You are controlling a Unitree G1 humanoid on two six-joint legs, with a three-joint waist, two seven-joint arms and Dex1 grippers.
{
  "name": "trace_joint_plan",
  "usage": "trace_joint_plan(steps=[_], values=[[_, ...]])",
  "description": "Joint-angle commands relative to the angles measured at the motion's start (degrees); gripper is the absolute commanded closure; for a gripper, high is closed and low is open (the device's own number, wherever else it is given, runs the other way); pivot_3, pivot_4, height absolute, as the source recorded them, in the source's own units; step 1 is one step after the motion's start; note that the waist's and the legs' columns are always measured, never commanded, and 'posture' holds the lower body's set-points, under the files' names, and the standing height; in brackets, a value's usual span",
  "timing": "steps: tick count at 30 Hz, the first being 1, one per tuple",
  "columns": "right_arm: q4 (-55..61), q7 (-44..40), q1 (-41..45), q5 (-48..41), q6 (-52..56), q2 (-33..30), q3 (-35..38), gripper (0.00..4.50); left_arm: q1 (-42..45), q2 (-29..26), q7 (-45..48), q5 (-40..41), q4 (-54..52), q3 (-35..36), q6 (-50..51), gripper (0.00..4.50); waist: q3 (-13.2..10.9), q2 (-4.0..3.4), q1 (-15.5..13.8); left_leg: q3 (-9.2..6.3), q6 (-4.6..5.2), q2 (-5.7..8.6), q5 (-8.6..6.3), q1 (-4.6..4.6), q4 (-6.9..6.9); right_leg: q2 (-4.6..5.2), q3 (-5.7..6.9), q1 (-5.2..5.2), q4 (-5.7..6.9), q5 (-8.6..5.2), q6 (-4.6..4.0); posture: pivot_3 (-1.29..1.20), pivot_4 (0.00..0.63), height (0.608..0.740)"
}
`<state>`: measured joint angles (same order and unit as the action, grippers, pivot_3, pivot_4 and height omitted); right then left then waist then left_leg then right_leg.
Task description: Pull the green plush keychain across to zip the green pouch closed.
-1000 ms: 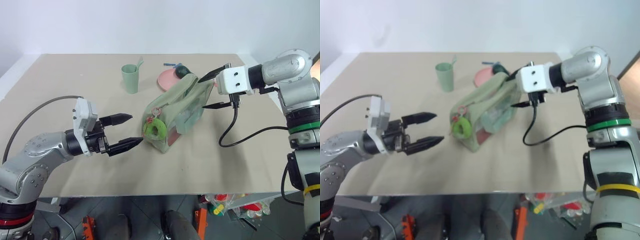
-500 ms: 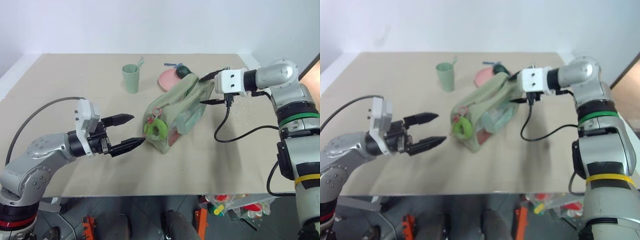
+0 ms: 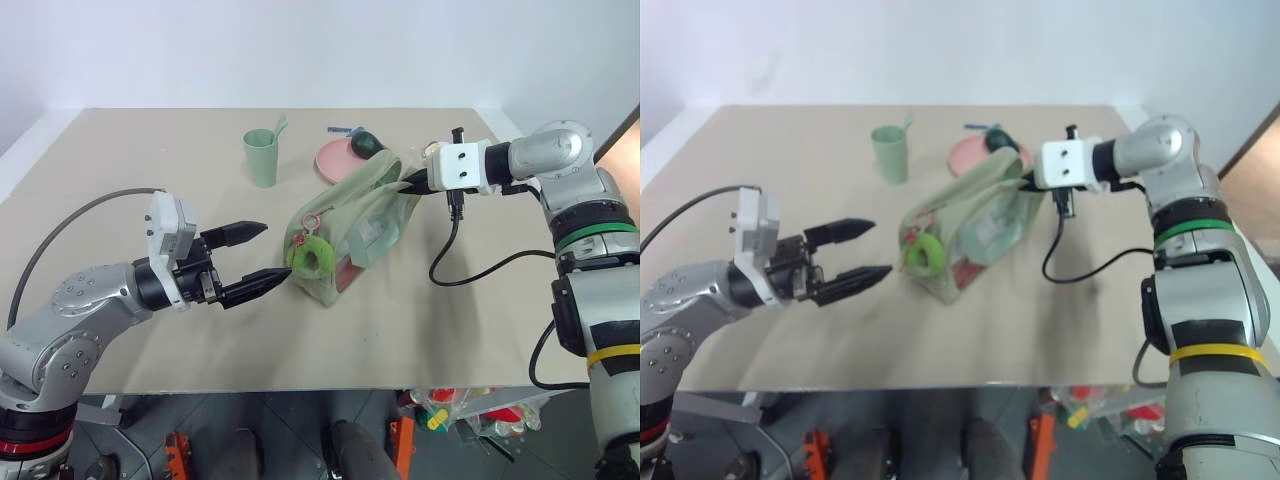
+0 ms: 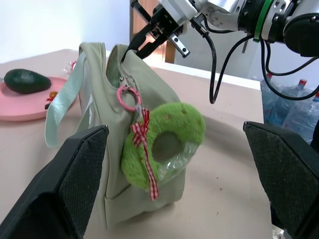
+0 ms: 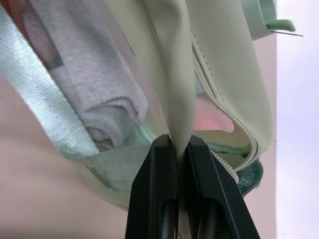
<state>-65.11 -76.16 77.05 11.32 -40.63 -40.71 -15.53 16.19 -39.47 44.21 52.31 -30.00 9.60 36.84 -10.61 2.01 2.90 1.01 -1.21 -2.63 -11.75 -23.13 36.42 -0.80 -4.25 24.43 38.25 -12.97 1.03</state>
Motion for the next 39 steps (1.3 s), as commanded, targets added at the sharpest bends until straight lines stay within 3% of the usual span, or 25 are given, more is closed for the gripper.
trace_joint_plan(steps=[1,8,16,26,32,39], values=[[5.87,-5.12,1.13,-3.07,3.70,-0.89,1.57,4.46,0.73,-0.78,0.29,0.76,-0.89,1.31,0.04,0.00,0.00,0.00,0.00,-0.01,0.00,0.00,0.00,0.00,-0.01,0.00,0.01,0.00,0.00,0.00,0.00,0.00,0.150,0.740],[24.78,-9.63,-3.11,-5.24,23.14,-3.09,1.67,4.46,1.08,-1.06,0.69,0.74,-0.68,0.97,0.24,0.00,-0.01,-0.01,-0.07,-0.08,0.01,-0.02,-0.01,-0.02,-0.04,-0.02,0.05,0.01,0.00,-0.03,-0.01,0.00,0.150,0.740],[39.41,-7.81,-5.34,-6.14,42.64,-4.15,3.15,4.46,1.71,-1.31,1.70,0.58,0.43,1.09,0.33,0.00,-0.01,-0.02,-0.14,-0.10,0.01,-0.01,0.00,-0.06,-0.02,-0.02,0.09,0.05,0.01,-0.03,-0.02,0.00,0.150,0.740],[46.83,-4.38,-5.79,-5.35,52.95,-5.94,3.09,4.46,1.26,-1.20,1.96,0.45,0.73,1.18,0.14,0.00,-0.02,-0.02,-0.16,-0.07,0.01,0.03,-0.01,-0.21,0.00,0.02,0.08,0.18,0.00,-0.07,0.05,0.00,0.150,0.740],[57.14,-2.38,-8.62,-6.63,64.93,-5.02,2.87,4.46,1.20,-0.70,1.57,0.03,1.13,1.57,-0.61,0.00,-0.02,-0.02,-0.14,-0.06,0.01,0.00,-0.01,-0.27,-0.03,-0.01,0.07,0.34,0.03,-0.07,0.04,0.00,0.150,0.740],[61.18,0.46,-13.79,-7.36,66.62,-4.44,2.50,4.46,1.14,0.88,0.95,-3.66,1.99,1.72,-4.63,0.00,-0.01,-0.02,-0.19,-0.01,0.00,0.05,0.00,-0.35,0.02,0.03,0.03,0.39,0.04,-0.04,0.08,0.00,0.150,0.740]])
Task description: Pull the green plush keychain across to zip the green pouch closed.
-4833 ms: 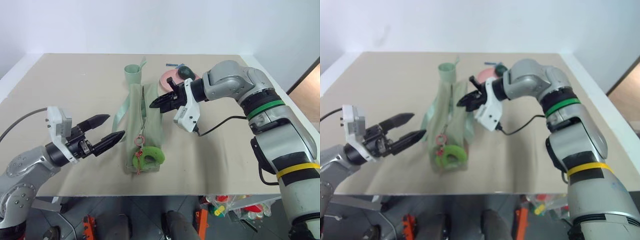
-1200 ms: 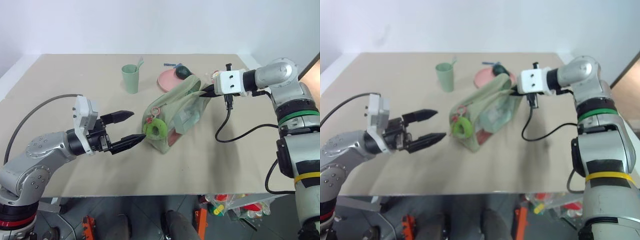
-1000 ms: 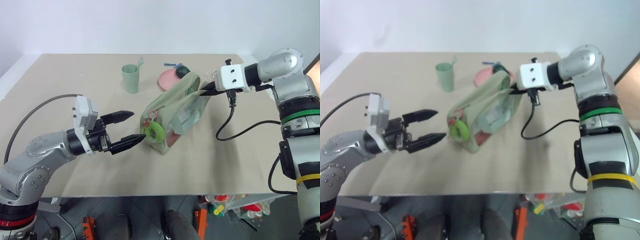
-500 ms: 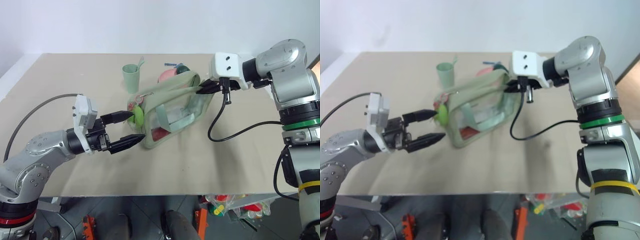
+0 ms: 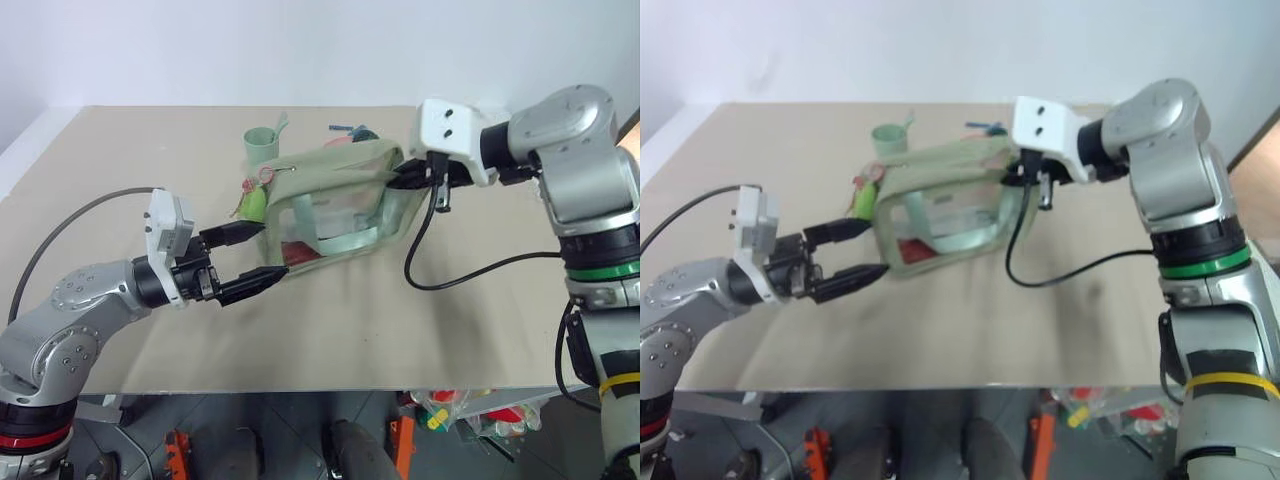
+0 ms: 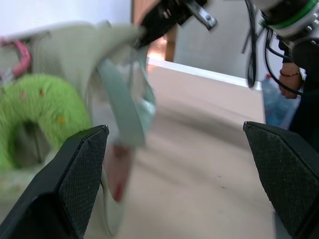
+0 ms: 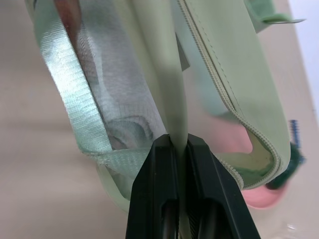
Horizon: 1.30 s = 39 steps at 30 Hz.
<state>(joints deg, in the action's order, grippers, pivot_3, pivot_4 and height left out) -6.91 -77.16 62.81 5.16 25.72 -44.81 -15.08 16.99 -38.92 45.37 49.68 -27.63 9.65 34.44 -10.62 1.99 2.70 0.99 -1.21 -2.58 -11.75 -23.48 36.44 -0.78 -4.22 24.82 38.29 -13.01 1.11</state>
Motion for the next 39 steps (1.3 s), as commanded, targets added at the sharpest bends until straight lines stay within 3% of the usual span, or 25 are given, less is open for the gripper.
trace_joint_plan(steps=[1,5,6,7,13,17,24,34,39], values=[[3.08,1.88,-0.14,-1.28,0.10,-0.20,2.11,4.46,0.17,0.55,-0.18,-1.06,-0.44,1.66,-2.47,0.00,0.00,0.00,0.01,0.04,0.00,0.01,0.00,-0.02,0.00,0.01,-0.03,0.03,0.00,0.02,0.04,0.00,0.150,0.740],[1.91,4.23,-1.84,-1.32,0.35,0.12,2.25,4.46,-0.56,0.92,0.13,-1.01,-1.31,1.14,-2.44,0.00,0.01,0.02,0.03,0.07,0.00,-0.01,0.00,-0.04,0.02,0.00,-0.04,0.06,0.00,0.04,0.05,0.00,0.150,0.740],[1.97,4.36,-2.01,-1.73,1.42,0.10,2.37,3.72,-0.61,0.90,0.23,-1.04,-1.35,1.08,-2.31,0.00,0.01,0.02,0.04,0.06,0.00,-0.01,0.00,-0.04,0.02,0.00,-0.04,0.07,0.00,0.04,0.05,0.00,0.150,0.740],[2.17,4.25,-2.17,-2.25,2.37,-0.03,2.49,3.53,-0.62,0.89,0.30,-1.08,-1.35,1.06,-2.24,0.00,0.01,0.02,0.03,0.06,0.00,-0.02,0.00,-0.04,0.02,-0.01,-0.04,0.07,0.00,0.04,0.05,0.00,0.150,0.740],[5.95,3.01,-2.98,-9.87,6.29,-0.81,6.92,1.43,-0.83,0.36,0.86,-0.98,-1.62,1.12,-1.72,0.00,0.01,0.01,0.04,0.06,0.00,-0.01,0.00,-0.05,0.03,-0.01,-0.05,0.07,0.00,0.06,0.05,0.00,0.150,0.740],[5.66,1.98,-4.96,-17.15,5.18,-1.50,13.76,0.04,-0.77,0.02,1.38,-0.93,-1.82,0.87,-1.39,0.00,0.02,0.03,0.00,0.02,0.00,-0.02,0.00,-0.06,0.03,-0.03,-0.02,0.05,0.00,0.06,0.06,0.00,0.150,0.740],[-0.35,7.72,-9.12,-21.36,2.95,0.06,20.28,0.04,0.63,-0.09,2.24,-0.17,-1.90,0.02,-0.79,0.00,0.03,0.05,0.06,0.05,0.00,0.00,0.00,-0.04,0.10,-0.02,-0.06,0.01,-0.01,0.10,0.11,0.00,0.150,0.740],[-6.79,11.71,-16.89,-21.32,-4.62,4.55,19.79,0.04,1.97,-0.27,2.61,0.48,-2.73,-0.64,-0.20,0.00,0.03,0.04,0.07,0.08,0.00,-0.03,0.01,0.08,0.11,-0.08,-0.13,-0.11,-0.01,0.16,0.14,0.00,0.150,0.740],[-8.10,11.67,-17.40,-23.25,-4.11,5.38,20.73,1.55,1.69,-0.63,2.41,0.10,-3.08,-0.43,-0.22,0.00,0.03,0.04,0.06,0.07,0.00,-0.01,0.01,0.08,0.11,-0.08,-0.14,-0.14,-0.02,0.16,0.17,0.00,0.150,0.740]])
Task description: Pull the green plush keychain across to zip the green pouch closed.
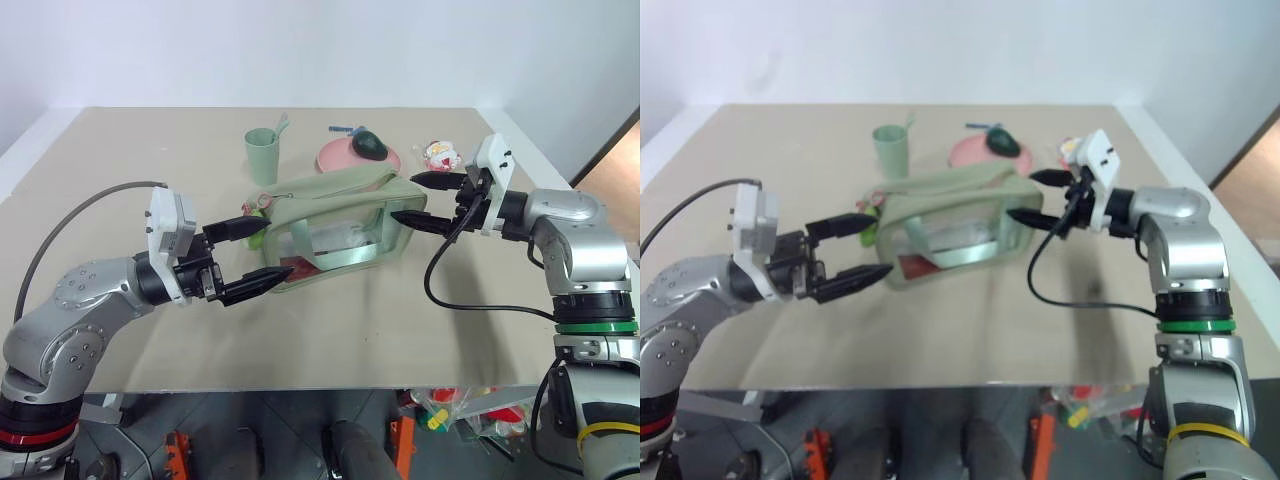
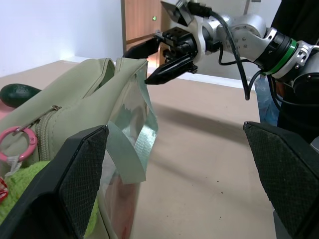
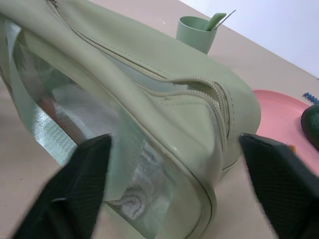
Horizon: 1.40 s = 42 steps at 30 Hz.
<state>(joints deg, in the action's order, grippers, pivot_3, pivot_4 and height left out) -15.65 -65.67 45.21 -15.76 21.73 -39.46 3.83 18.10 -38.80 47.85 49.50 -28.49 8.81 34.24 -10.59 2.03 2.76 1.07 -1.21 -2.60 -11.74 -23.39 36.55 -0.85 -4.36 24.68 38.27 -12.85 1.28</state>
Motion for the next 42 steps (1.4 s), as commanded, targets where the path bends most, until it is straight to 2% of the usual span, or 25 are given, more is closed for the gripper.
trace_joint_plan(steps=[1,7,9,13,19,24,35,42], values=[[0.78,0.05,0.05,-2.80,0.26,0.04,1.96,1.79,0.39,-0.80,-0.14,0.23,-2.34,0.43,-0.02,0.00,0.00,0.00,0.00,0.00,0.00,0.00,0.00,0.00,0.00,0.00,0.00,0.00,0.00,0.00,0.00,0.00,0.150,0.740],[1.83,-0.01,-1.27,-5.74,1.25,0.74,2.80,3.95,-0.23,-0.90,-0.43,0.10,-2.80,0.45,0.05,0.00,0.00,0.00,0.02,-0.02,0.00,-0.01,0.00,0.02,0.00,-0.02,0.00,-0.03,0.00,0.00,0.00,0.00,0.150,0.740],[2.67,0.00,-1.73,-7.35,2.38,1.08,3.24,4.41,-0.23,-1.00,-0.42,0.03,-2.78,0.42,0.10,0.00,0.00,0.00,0.02,-0.02,0.00,-0.02,0.00,0.03,0.00,-0.04,0.00,-0.03,0.00,0.00,0.00,0.00,0.150,0.740],[5.83,1.71,-3.84,-9.28,3.77,1.57,3.93,4.41,-0.06,-1.19,-0.28,-0.18,-2.64,0.29,0.14,0.00,0.00,0.00,-0.01,-0.05,0.00,-0.03,0.00,0.03,0.00,-0.06,0.01,-0.04,0.00,0.01,-0.01,0.00,0.150,0.740],[19.80,4.82,-11.48,-13.11,6.05,2.11,4.59,4.41,-0.48,-1.55,-1.12,-0.57,-2.63,1.18,0.16,0.00,0.00,0.00,-0.02,-0.06,0.00,-0.03,0.00,0.01,-0.02,-0.05,0.01,-0.06,-0.03,-0.02,0.04,0.00,0.150,0.740],[26.75,8.42,-14.03,-14.70,8.91,1.85,4.82,4.41,-0.82,-1.31,-3.18,-0.51,-2.28,2.54,0.07,0.00,0.00,0.00,0.06,-0.05,0.00,-0.04,0.00,0.05,-0.01,-0.07,-0.01,-0.05,-0.02,0.00,0.01,0.00,0.150,0.740],[20.54,5.98,-12.01,-11.76,2.05,-0.02,3.74,4.41,-1.16,-1.24,-4.66,-0.24,-1.83,3.47,0.33,0.00,0.00,0.00,-0.02,-0.03,-0.01,-0.03,0.01,0.03,0.03,-0.07,-0.02,-0.09,-0.07,0.03,0.02,0.00,0.150,0.740],[21.50,5.18,-13.57,-11.89,1.89,0.02,3.13,4.41,-1.84,-1.14,-6.38,0.93,-2.61,4.28,1.61,0.00,0.00,0.00,-0.01,-0.04,-0.01,-0.04,0.01,0.04,0.00,-0.08,-0.02,-0.08,-0.07,0.03,0.02,0.00,0.150,0.740]])
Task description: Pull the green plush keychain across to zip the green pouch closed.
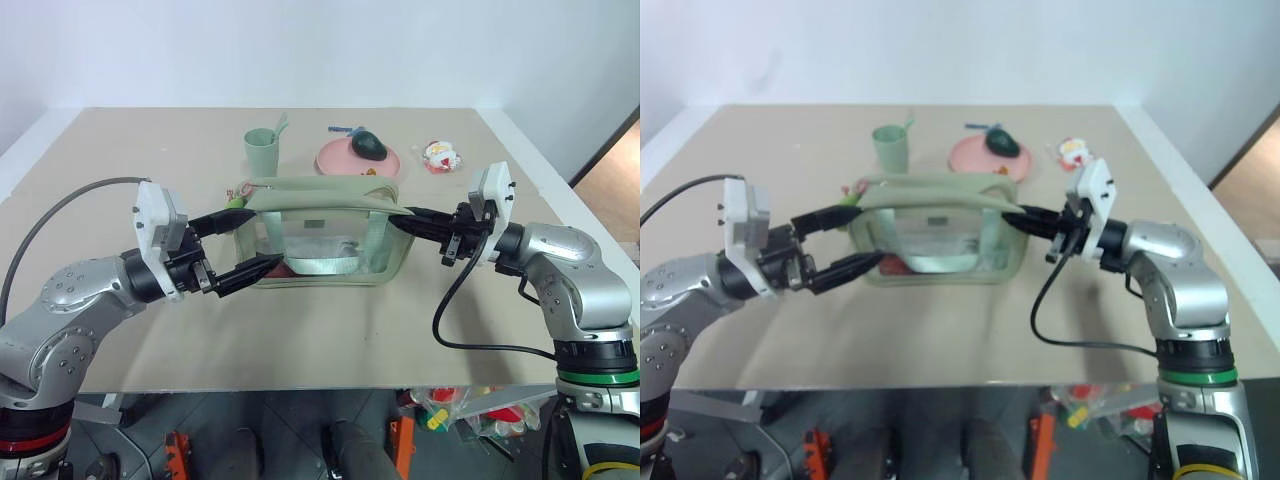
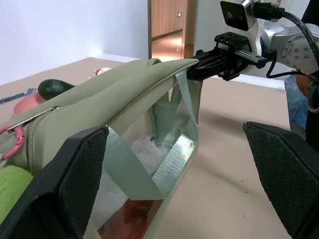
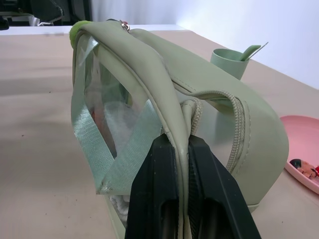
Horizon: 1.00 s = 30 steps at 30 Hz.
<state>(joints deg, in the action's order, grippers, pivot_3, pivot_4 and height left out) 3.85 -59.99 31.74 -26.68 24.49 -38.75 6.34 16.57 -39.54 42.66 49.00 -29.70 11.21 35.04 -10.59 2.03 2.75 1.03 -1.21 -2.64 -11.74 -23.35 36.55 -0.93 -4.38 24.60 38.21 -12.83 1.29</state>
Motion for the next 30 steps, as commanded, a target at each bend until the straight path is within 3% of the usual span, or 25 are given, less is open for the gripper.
trace_joint_plan(steps=[1,9,15,24,28,29,30], values=[[2.12,-0.64,-0.36,-0.94,-0.95,-0.81,0.61,4.41,-0.70,-0.81,-1.28,2.27,-1.71,2.18,1.67,0.00,0.00,0.00,0.00,0.00,0.00,0.00,0.00,0.00,0.00,0.00,0.00,0.00,0.00,0.00,0.00,0.00,0.150,0.740],[2.73,-1.07,-0.75,-1.43,-0.04,-0.62,0.38,4.41,-1.64,-4.59,-7.22,1.64,3.03,11.30,3.64,0.00,0.00,0.00,0.03,-0.03,0.00,-0.02,0.00,0.03,0.00,-0.01,0.03,-0.01,0.01,0.01,-0.02,0.00,0.150,0.740],[2.91,-1.02,-0.95,-0.75,-0.77,-0.50,0.09,4.41,-2.59,-1.93,-11.20,2.02,6.65,11.06,6.15,0.00,0.00,0.01,0.02,0.01,0.00,0.00,0.00,0.03,0.01,0.04,0.02,-0.04,-0.02,0.01,-0.01,0.00,0.150,0.740],[3.34,-1.27,-1.41,-0.25,-1.43,-1.39,0.06,4.41,-2.80,2.14,-9.27,2.10,8.33,8.80,5.28,0.00,0.00,0.02,0.02,0.00,0.00,-0.02,0.00,0.04,0.00,-0.01,0.02,-0.03,-0.02,0.01,-0.02,0.00,0.150,0.740],[3.23,-1.25,-1.61,0.26,-2.36,-1.51,-0.18,4.50,-2.51,2.97,-8.21,1.69,9.56,7.79,5.40,1.09,0.00,0.02,0.01,0.01,0.00,-0.01,0.00,0.02,0.00,0.00,0.01,-0.03,-0.02,0.01,-0.01,0.00,0.150,0.740],[3.22,-1.20,-1.67,0.40,-2.63,-1.45,-0.30,4.50,-2.33,3.18,-7.90,1.34,10.06,7.36,5.08,1.65,0.00,0.02,0.01,0.01,0.00,0.00,0.00,0.03,0.00,0.01,0.01,-0.04,-0.02,0.01,-0.01,0.00,0.150,0.740],[3.23,-1.17,-1.72,0.49,-2.85,-1.40,-0.40,4.50,-2.05,3.42,-7.68,1.01,10.53,7.02,4.69,1.84,0.00,0.02,0.01,0.01,0.00,0.00,0.00,0.03,0.00,0.01,0.01,-0.04,-0.02,0.01,-0.01,0.00,0.150,0.740]])
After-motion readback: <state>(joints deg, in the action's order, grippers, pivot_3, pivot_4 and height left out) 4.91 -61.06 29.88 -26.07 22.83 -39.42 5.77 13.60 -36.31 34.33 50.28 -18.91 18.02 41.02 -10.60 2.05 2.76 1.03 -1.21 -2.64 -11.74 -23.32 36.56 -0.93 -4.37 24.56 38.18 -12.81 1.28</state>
